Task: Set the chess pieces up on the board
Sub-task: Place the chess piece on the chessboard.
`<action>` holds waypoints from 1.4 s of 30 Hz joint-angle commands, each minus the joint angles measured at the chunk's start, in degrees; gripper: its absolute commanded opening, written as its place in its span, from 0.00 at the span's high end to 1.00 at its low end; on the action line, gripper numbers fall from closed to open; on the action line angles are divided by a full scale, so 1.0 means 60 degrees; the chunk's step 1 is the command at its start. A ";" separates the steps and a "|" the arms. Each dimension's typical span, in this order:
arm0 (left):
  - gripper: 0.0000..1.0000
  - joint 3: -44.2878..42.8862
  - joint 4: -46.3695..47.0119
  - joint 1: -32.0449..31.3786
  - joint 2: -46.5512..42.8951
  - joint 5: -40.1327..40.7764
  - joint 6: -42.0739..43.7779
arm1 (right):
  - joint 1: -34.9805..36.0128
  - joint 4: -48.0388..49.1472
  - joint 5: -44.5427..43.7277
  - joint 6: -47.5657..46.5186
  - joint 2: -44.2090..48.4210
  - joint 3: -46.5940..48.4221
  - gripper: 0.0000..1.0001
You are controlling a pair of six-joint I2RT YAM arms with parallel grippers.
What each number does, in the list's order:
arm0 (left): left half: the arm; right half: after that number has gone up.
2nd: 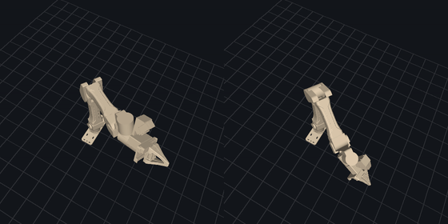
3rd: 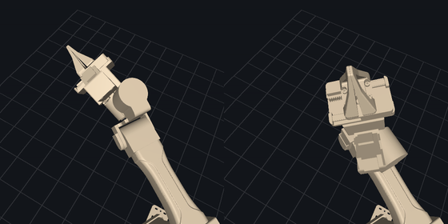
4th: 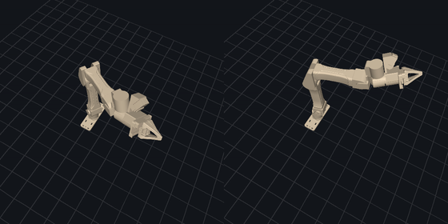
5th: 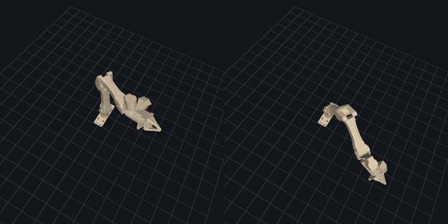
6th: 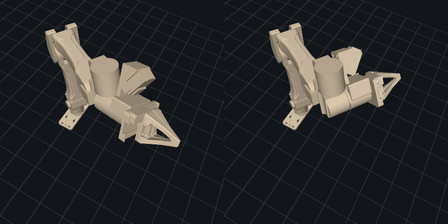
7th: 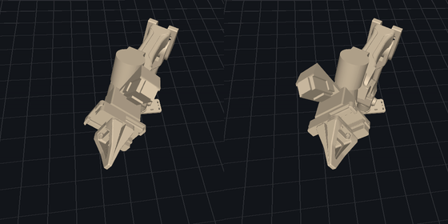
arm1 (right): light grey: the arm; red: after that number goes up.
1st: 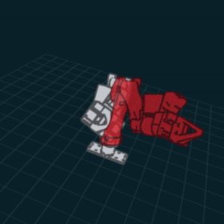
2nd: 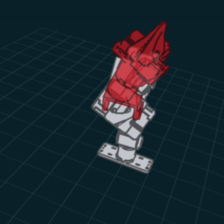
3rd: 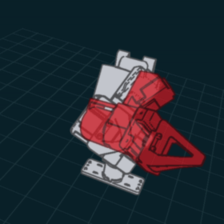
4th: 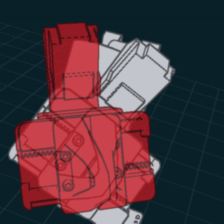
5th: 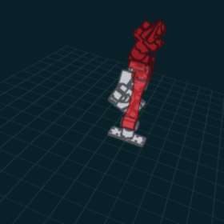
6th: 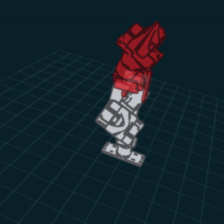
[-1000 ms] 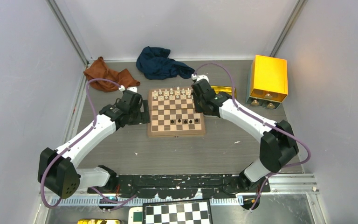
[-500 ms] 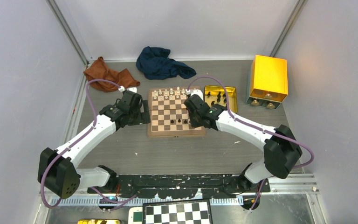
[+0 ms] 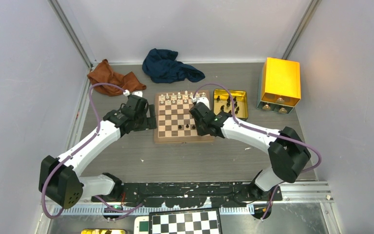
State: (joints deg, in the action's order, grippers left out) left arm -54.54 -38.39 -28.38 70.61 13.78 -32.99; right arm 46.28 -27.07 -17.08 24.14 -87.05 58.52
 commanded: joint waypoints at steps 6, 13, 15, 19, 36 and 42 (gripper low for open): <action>0.06 0.0053 0.0231 0.0057 -0.0356 0.0003 -0.0049 | 0.0035 0.0889 -0.0261 -0.0042 -0.0504 -0.0122 0.95; 0.06 0.0053 0.0220 0.0057 -0.0328 0.0003 0.0038 | 0.0035 0.1095 -0.0201 -0.0027 -0.0811 -0.0061 0.95; 0.06 0.0063 0.0221 0.0057 -0.0328 0.0003 0.0063 | 0.0027 0.1088 -0.0171 -0.0026 -0.0902 -0.0008 0.95; 0.06 0.0094 0.0230 0.0057 -0.0335 0.0039 0.0096 | 0.0031 0.1056 -0.0156 0.0003 -0.1016 0.0088 0.95; 0.06 0.0155 0.0318 0.0058 -0.0277 -0.0027 0.0123 | 0.0035 0.0695 -0.0346 0.0105 -0.0799 0.0178 0.95; 0.06 0.0168 0.0293 0.0057 -0.0306 -0.0026 0.0105 | 0.0035 0.0612 -0.0361 0.0151 -0.0733 0.0178 0.95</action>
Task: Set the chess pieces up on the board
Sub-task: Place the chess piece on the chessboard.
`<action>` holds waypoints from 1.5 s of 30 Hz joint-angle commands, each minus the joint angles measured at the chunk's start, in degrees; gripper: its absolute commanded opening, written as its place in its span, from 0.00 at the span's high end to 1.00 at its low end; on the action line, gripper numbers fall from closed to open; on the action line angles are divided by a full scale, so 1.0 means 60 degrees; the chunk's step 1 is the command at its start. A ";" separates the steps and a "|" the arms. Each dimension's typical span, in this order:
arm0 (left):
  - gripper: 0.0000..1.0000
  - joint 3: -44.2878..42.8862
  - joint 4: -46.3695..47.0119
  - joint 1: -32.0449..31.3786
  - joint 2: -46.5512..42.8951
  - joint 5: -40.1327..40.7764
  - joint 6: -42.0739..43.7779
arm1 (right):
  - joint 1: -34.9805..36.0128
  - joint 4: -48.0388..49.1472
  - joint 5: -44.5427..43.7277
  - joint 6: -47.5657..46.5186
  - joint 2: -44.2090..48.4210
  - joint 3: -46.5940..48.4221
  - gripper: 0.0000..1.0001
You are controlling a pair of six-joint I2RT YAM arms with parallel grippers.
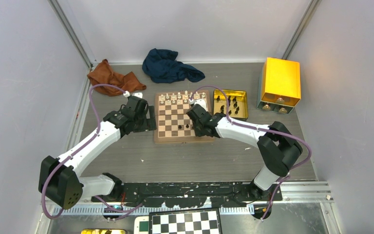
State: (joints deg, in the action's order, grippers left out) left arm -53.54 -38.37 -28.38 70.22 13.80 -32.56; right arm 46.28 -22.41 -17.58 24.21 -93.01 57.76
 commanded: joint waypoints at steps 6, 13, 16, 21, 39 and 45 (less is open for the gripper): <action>0.06 0.0001 0.0285 0.0065 -0.0262 -0.0030 0.0020 | 0.0035 -0.0189 -0.0272 0.0210 0.0346 0.0233 0.95; 0.06 -0.0012 0.0286 0.0057 -0.0266 -0.0045 0.0021 | 0.0035 -0.0260 -0.0263 0.0321 0.0393 0.0152 0.95; 0.06 0.0013 0.0286 0.0057 -0.0262 -0.0058 -0.0002 | 0.0035 -0.0254 -0.0263 0.0345 0.0432 0.0116 0.94; 0.06 0.0031 0.0285 0.0057 -0.0277 -0.0072 -0.0013 | 0.0035 -0.0287 -0.0212 0.0345 0.0374 0.0130 0.88; 0.05 -0.0012 0.0332 0.0057 -0.0233 -0.0074 -0.0003 | 0.0028 -0.0660 -0.0292 0.0111 0.0491 0.0649 0.64; 0.05 -0.0045 0.0345 0.0057 -0.0233 -0.0059 0.0027 | 0.0072 -0.1224 -0.0244 -0.0031 0.0912 0.1314 0.64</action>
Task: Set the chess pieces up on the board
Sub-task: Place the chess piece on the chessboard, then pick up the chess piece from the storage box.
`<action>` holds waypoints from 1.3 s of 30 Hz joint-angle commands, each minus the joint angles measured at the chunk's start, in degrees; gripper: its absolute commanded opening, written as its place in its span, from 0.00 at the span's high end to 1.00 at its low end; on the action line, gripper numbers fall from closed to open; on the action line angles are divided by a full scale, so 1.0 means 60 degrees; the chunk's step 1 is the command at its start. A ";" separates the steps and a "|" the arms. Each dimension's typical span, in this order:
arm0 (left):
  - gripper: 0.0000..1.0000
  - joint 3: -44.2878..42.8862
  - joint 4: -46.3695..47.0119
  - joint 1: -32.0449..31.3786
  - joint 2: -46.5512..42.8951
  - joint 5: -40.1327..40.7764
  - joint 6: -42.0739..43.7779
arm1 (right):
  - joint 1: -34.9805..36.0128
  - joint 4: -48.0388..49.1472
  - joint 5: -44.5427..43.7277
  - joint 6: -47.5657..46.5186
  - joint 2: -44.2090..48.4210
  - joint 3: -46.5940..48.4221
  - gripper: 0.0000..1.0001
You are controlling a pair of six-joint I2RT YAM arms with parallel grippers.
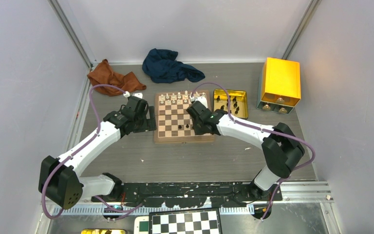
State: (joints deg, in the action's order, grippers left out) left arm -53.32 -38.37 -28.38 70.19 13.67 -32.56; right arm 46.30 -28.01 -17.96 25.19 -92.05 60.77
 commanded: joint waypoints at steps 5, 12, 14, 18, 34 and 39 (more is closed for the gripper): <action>0.06 -0.0093 0.0380 0.0057 -0.0204 -0.0023 0.0023 | 0.0077 -0.0720 -0.0551 -0.0336 0.1165 0.1534 0.64; 0.06 -0.0093 0.0448 0.0057 -0.0127 -0.0048 0.0001 | -0.0575 -0.0865 -0.1578 -0.0931 0.0828 0.2471 0.60; 0.06 -0.0093 0.0448 0.0057 -0.0134 -0.0037 0.0001 | -0.1107 -0.0658 -0.1572 -0.1059 0.0611 0.2575 0.59; 0.05 -0.0078 0.0397 0.0057 -0.0192 0.0016 0.0017 | -0.2243 -0.0234 -0.1270 -0.1206 0.0081 0.2868 0.58; 0.05 -0.0064 0.0212 0.0057 -0.0271 0.0197 0.0084 | -0.4421 0.0435 0.0145 -0.1313 -0.2862 0.4547 0.57; 0.05 -0.0060 0.0227 0.0057 -0.0237 0.0182 0.0092 | -0.4571 0.0447 0.0355 -0.1353 -0.3402 0.5001 0.57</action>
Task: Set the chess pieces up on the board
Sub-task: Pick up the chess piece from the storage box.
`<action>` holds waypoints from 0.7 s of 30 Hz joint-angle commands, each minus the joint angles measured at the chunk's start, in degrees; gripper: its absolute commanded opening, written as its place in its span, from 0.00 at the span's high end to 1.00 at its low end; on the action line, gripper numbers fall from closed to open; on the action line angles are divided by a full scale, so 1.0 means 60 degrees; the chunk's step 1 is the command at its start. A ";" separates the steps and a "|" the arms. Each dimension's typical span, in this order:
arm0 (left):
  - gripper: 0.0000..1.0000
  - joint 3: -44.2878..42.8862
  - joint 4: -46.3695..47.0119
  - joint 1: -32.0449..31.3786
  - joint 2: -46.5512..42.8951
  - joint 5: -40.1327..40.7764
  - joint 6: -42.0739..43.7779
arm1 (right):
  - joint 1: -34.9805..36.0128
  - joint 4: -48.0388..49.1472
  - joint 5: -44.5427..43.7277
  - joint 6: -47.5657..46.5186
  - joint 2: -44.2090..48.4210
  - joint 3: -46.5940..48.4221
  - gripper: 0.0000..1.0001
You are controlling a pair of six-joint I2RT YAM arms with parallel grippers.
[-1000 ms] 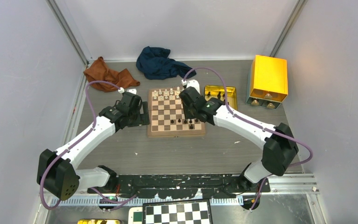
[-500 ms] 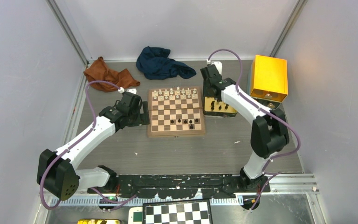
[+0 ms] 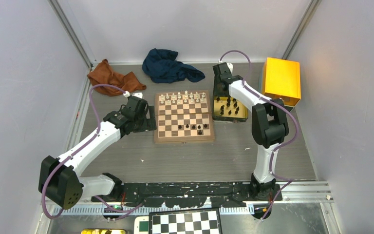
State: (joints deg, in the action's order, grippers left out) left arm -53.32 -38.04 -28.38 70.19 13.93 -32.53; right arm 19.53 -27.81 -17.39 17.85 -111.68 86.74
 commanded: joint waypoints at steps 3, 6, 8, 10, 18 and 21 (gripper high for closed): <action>0.05 -0.0064 0.0179 0.0057 -0.0204 0.0124 0.0084 | -0.0189 0.0441 0.0342 -0.0135 -0.0359 0.0822 0.57; 0.05 -0.0067 0.0202 0.0059 -0.0173 0.0110 0.0088 | -0.0265 0.0461 0.0449 -0.0137 -0.0575 0.0966 0.57; 0.05 -0.0078 0.0203 0.0057 -0.0136 0.0097 0.0103 | -0.0306 0.0461 0.0517 -0.0151 -0.0708 0.1056 0.57; 0.05 -0.0118 0.0194 0.0057 -0.0102 0.0095 0.0110 | -0.0338 0.0454 0.0538 -0.0159 -0.0805 0.1098 0.58; 0.05 -0.0149 0.0171 0.0057 -0.0054 0.0137 0.0116 | -0.0477 0.0511 0.0769 -0.0131 -0.1123 0.1102 0.58; 0.05 -0.0164 0.0166 0.0057 -0.0028 0.0151 0.0113 | -0.0505 0.0558 0.0859 -0.0122 -0.1237 0.1113 0.59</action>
State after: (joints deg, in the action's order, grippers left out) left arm -53.32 -38.04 -28.38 70.22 13.93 -32.51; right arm 16.93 -26.74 -13.32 17.65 -119.00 90.87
